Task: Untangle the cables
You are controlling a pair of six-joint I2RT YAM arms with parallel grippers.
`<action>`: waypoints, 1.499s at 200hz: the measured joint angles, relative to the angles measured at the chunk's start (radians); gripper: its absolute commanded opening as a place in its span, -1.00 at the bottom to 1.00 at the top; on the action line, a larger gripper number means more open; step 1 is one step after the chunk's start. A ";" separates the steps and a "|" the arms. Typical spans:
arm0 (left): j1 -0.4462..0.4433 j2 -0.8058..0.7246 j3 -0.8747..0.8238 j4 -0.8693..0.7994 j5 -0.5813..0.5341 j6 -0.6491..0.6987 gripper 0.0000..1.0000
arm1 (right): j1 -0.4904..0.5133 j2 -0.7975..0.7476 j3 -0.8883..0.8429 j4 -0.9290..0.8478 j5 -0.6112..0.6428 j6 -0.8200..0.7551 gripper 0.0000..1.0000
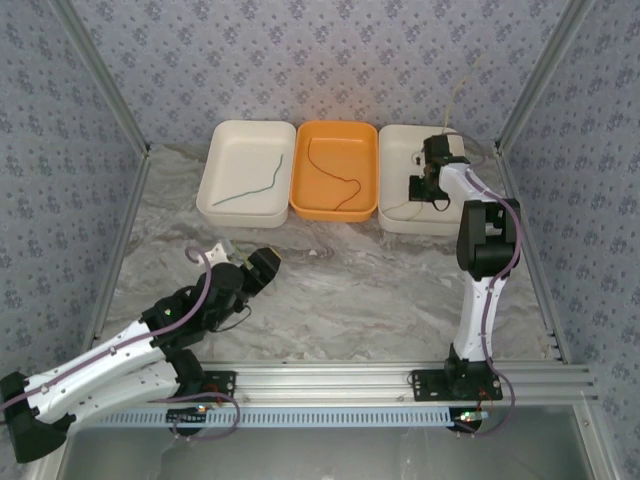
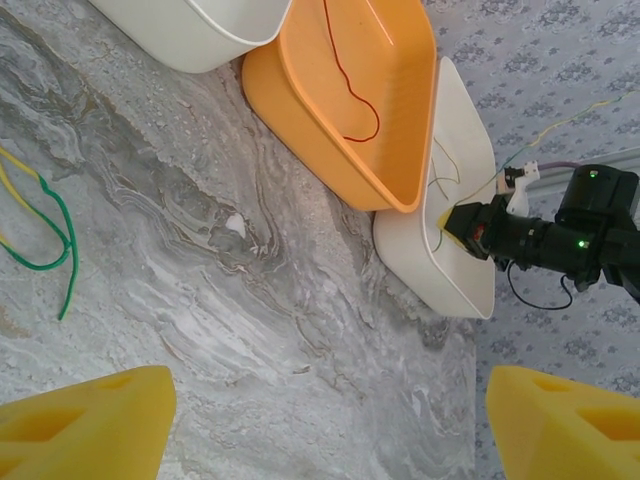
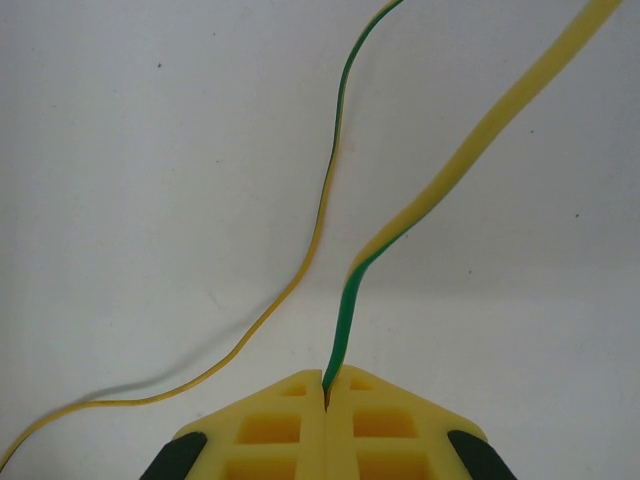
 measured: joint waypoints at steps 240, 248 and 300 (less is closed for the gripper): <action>0.195 0.066 -0.045 0.088 0.143 0.118 0.63 | -0.309 0.062 0.247 0.095 -0.113 0.452 0.20; 0.205 0.072 -0.045 0.094 0.157 0.126 0.63 | -0.323 0.085 0.255 0.114 -0.132 0.473 0.20; 0.275 0.119 -0.045 0.143 0.228 0.164 0.64 | -0.335 0.271 0.456 0.176 -0.202 0.571 0.20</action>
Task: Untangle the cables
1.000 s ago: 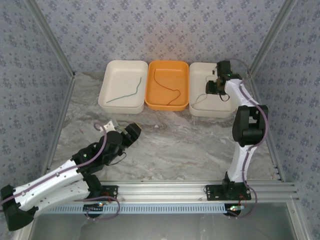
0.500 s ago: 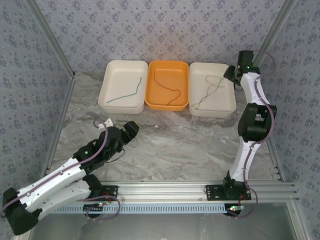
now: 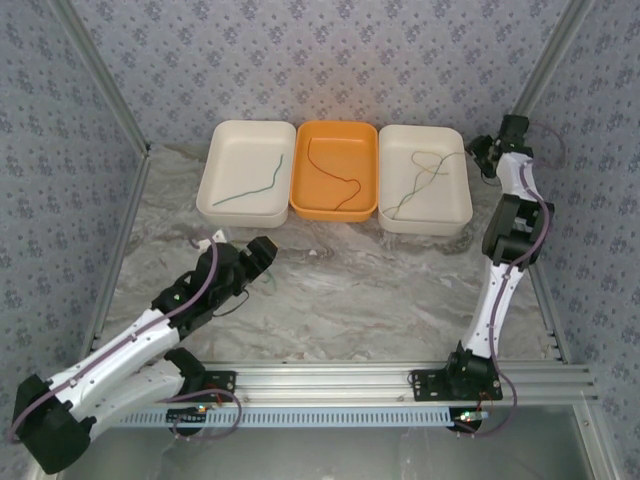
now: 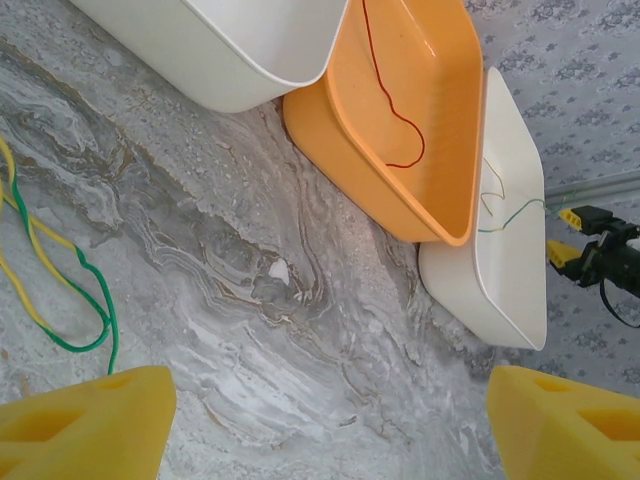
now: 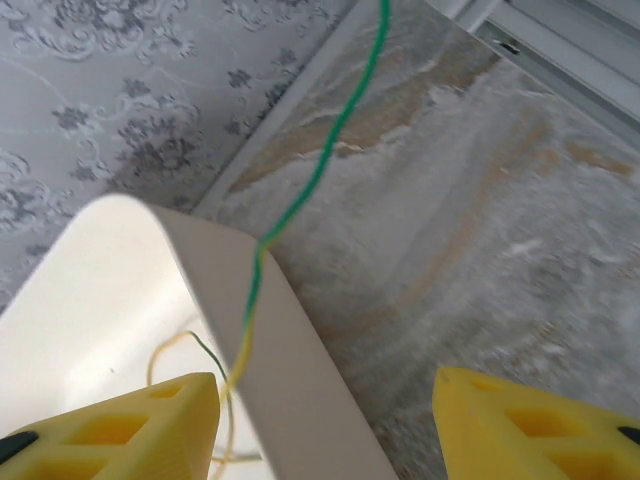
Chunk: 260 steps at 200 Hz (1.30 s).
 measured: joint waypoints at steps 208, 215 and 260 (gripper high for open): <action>0.086 0.070 0.000 0.064 0.116 0.031 0.61 | 0.094 0.180 0.279 -0.023 0.152 -0.155 -1.00; 0.087 0.070 0.000 0.064 0.119 0.031 0.61 | 0.108 0.172 0.279 -0.031 0.171 -0.192 -1.00; 0.087 0.056 -0.001 0.065 0.124 0.030 0.60 | 0.211 0.132 0.279 -0.092 0.293 -0.394 -1.00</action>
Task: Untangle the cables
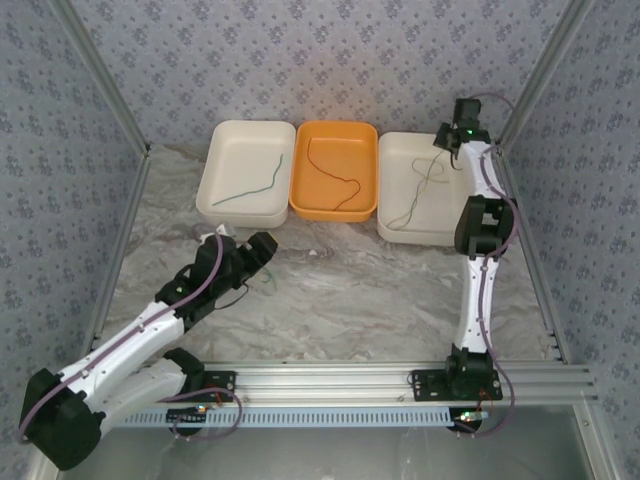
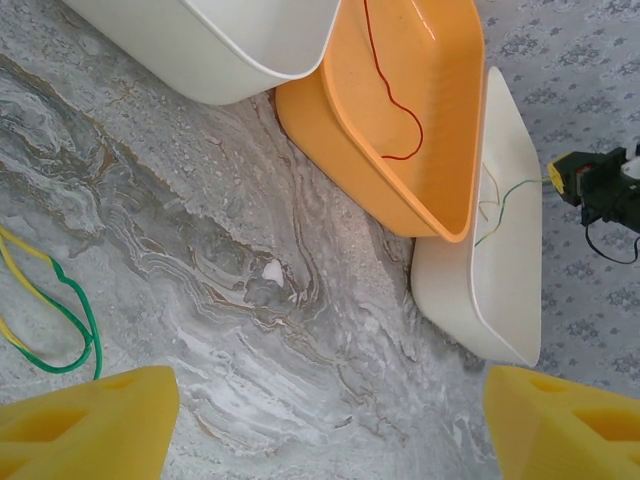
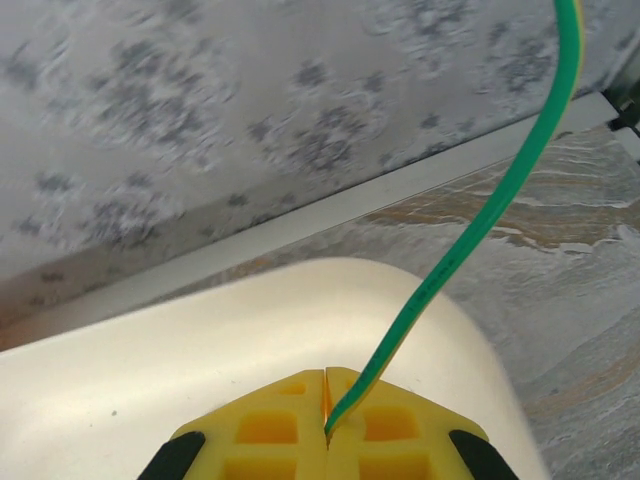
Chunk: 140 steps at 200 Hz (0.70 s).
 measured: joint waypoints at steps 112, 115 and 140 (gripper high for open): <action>0.000 -0.078 -0.005 -0.026 0.002 0.000 0.58 | 0.080 0.001 0.000 -0.093 0.162 -0.246 -1.00; 0.000 -0.078 -0.005 -0.026 0.002 0.000 0.58 | 0.081 0.003 0.000 -0.094 0.166 -0.252 -1.00; 0.000 -0.079 -0.011 -0.029 -0.002 -0.003 0.58 | 0.095 0.035 0.011 -0.104 0.199 -0.299 -1.00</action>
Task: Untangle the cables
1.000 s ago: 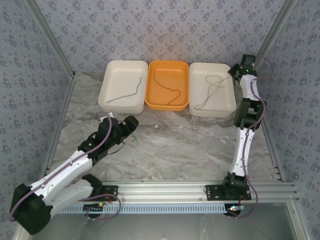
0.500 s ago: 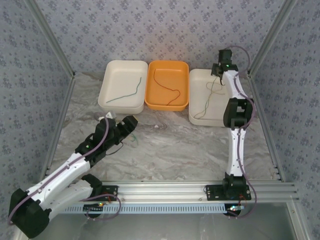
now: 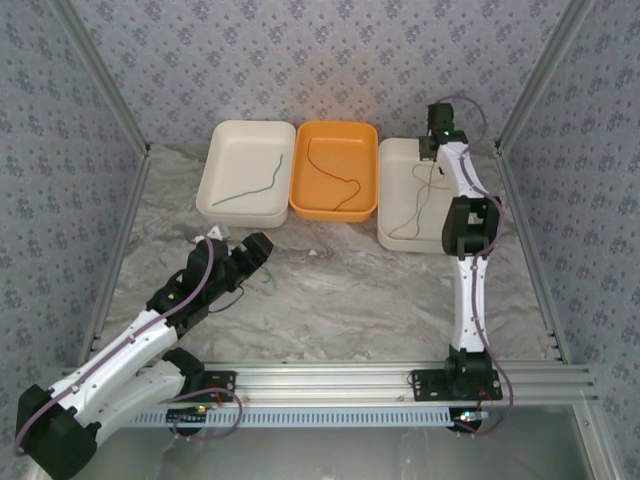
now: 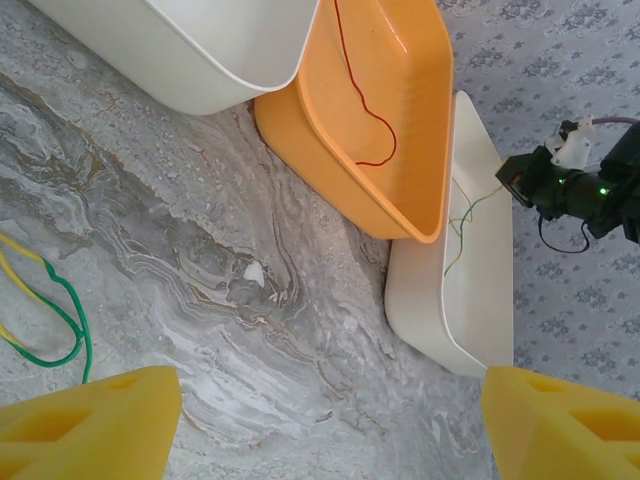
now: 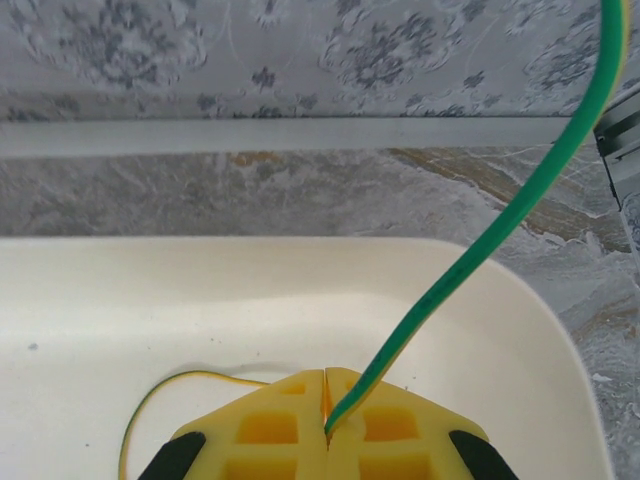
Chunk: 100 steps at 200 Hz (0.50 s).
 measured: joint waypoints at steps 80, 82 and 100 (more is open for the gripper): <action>0.000 0.003 -0.006 0.000 0.000 0.000 0.58 | 0.053 0.105 0.040 -0.074 0.085 -0.101 -1.00; 0.000 0.003 -0.006 0.000 0.000 0.000 0.58 | 0.054 0.105 0.042 -0.075 0.086 -0.103 -1.00; 0.000 0.003 -0.006 0.000 0.000 0.000 0.58 | 0.060 0.120 0.071 -0.098 0.092 -0.115 -1.00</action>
